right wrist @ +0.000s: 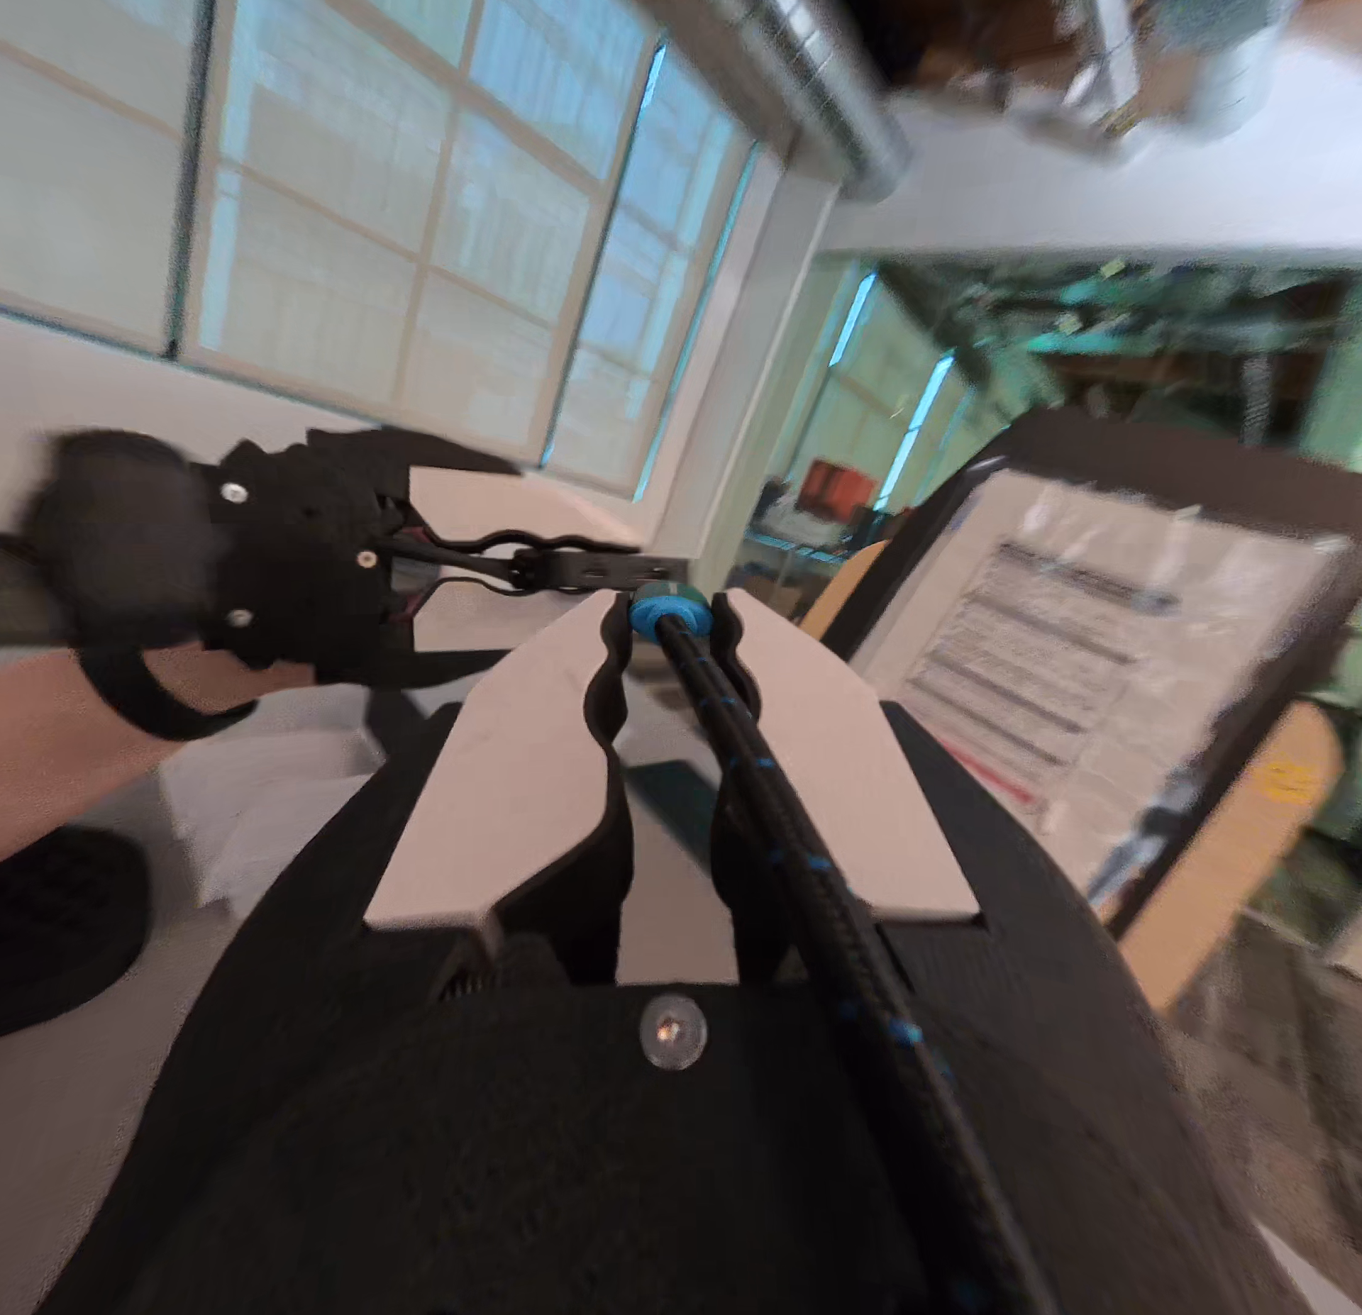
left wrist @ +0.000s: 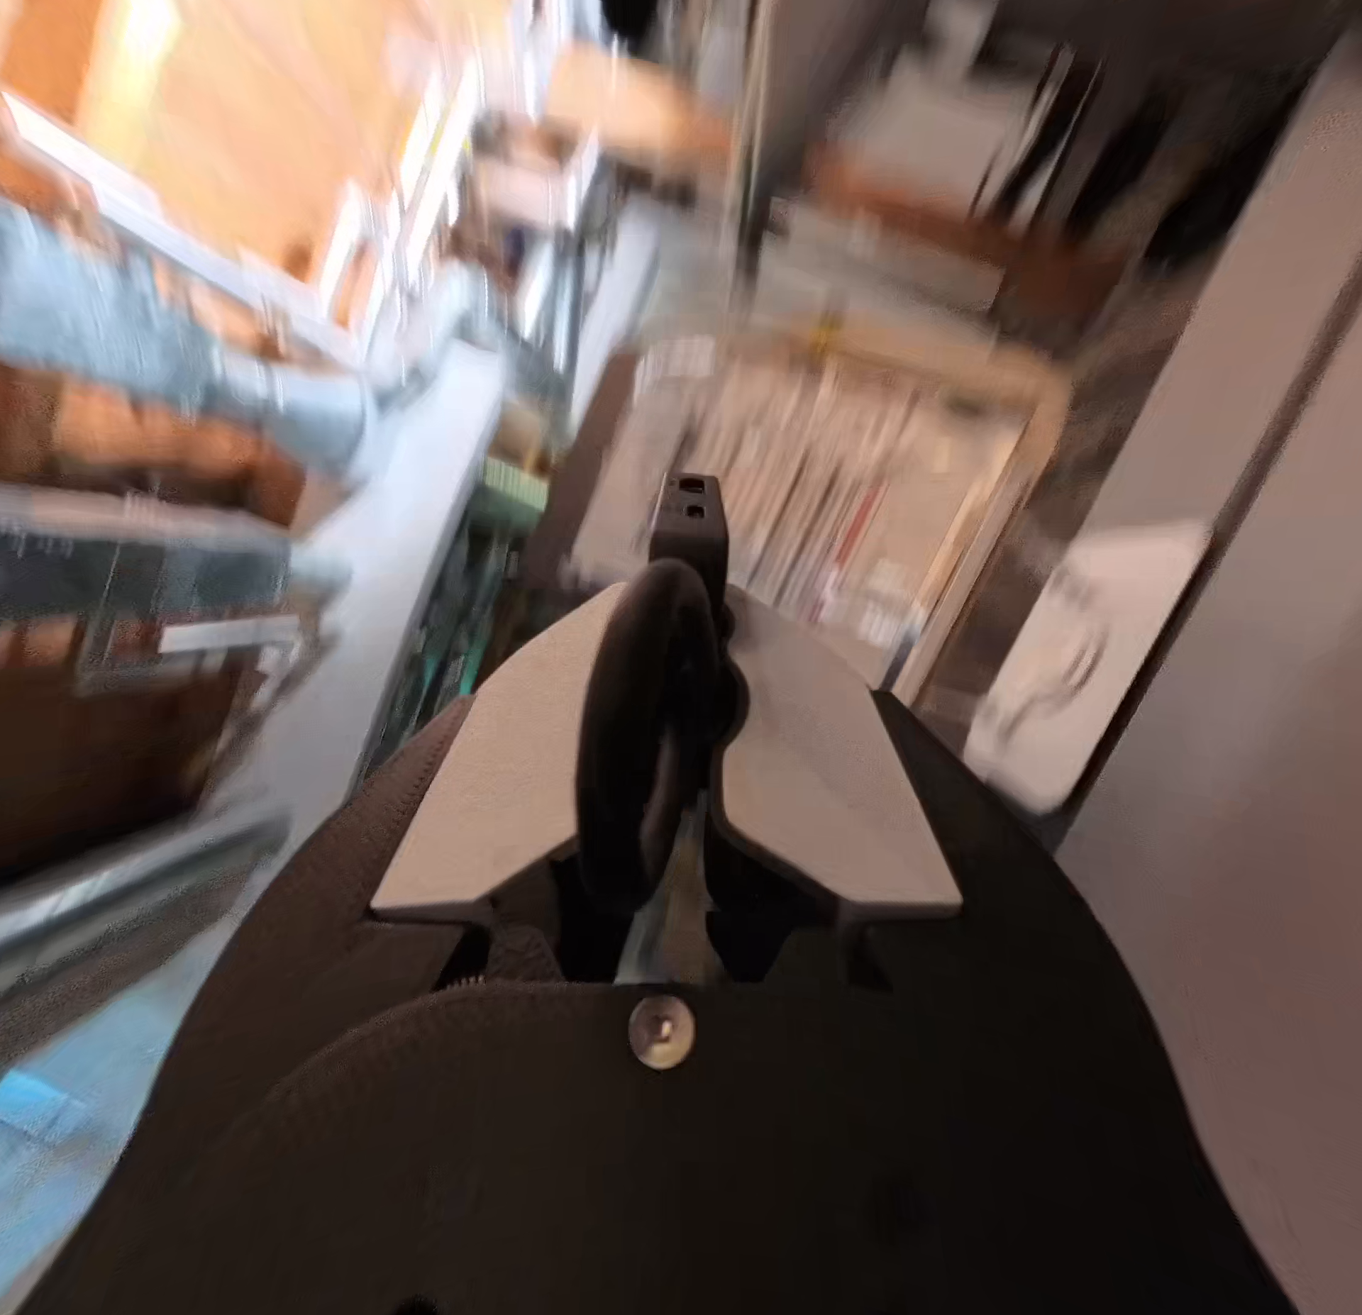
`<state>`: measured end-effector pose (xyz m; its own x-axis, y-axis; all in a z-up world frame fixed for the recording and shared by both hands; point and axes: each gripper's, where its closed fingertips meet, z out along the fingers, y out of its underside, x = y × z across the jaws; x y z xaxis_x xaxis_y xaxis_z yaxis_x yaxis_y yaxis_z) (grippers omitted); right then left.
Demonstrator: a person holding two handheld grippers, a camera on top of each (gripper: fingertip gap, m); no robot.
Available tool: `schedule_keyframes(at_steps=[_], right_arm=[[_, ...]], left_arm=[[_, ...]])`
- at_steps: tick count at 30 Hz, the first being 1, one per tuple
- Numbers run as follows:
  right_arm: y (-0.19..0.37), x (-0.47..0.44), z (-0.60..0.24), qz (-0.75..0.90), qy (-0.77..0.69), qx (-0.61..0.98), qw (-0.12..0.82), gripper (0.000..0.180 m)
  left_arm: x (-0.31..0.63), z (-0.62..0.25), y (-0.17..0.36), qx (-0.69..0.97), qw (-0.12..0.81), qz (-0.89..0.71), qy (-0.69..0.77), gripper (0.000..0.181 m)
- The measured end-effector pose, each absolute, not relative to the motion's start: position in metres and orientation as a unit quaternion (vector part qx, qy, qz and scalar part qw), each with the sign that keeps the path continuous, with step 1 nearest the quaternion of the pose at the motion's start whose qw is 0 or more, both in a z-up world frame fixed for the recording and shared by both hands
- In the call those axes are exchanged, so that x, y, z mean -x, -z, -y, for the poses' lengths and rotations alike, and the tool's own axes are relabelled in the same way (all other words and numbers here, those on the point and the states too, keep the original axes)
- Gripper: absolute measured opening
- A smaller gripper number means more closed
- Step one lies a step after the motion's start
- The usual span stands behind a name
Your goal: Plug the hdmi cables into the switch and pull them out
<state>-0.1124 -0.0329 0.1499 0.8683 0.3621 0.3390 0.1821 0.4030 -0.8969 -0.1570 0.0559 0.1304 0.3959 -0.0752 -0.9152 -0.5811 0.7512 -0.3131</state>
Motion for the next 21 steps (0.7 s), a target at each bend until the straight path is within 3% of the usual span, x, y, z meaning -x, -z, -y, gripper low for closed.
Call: schedule_keyframes(at_steps=[2,6,12,19,21], right_arm=[[-0.173,0.094,0.050,0.240,-0.064,0.525,0.814,0.022],[-0.181,0.061,0.063,0.247,-0.126,0.614,0.739,0.022],[-0.195,-0.053,0.124,0.142,-0.158,0.656,0.724,0.021],[-0.107,-0.161,0.115,0.121,-0.092,0.738,0.658,0.022],[-0.081,-0.174,0.109,0.097,-0.131,0.758,0.632,0.022]], left_arm=[[0.190,-0.084,-0.138,0.345,0.779,-0.509,-0.124,0.017],[0.235,-0.084,-0.168,0.361,0.800,-0.476,-0.051,0.016],[0.226,-0.070,-0.165,0.357,0.783,-0.509,-0.036,0.016],[0.196,-0.065,-0.142,0.352,0.750,-0.557,-0.056,0.016],[0.193,-0.065,-0.139,0.350,0.746,-0.563,-0.061,0.016]])
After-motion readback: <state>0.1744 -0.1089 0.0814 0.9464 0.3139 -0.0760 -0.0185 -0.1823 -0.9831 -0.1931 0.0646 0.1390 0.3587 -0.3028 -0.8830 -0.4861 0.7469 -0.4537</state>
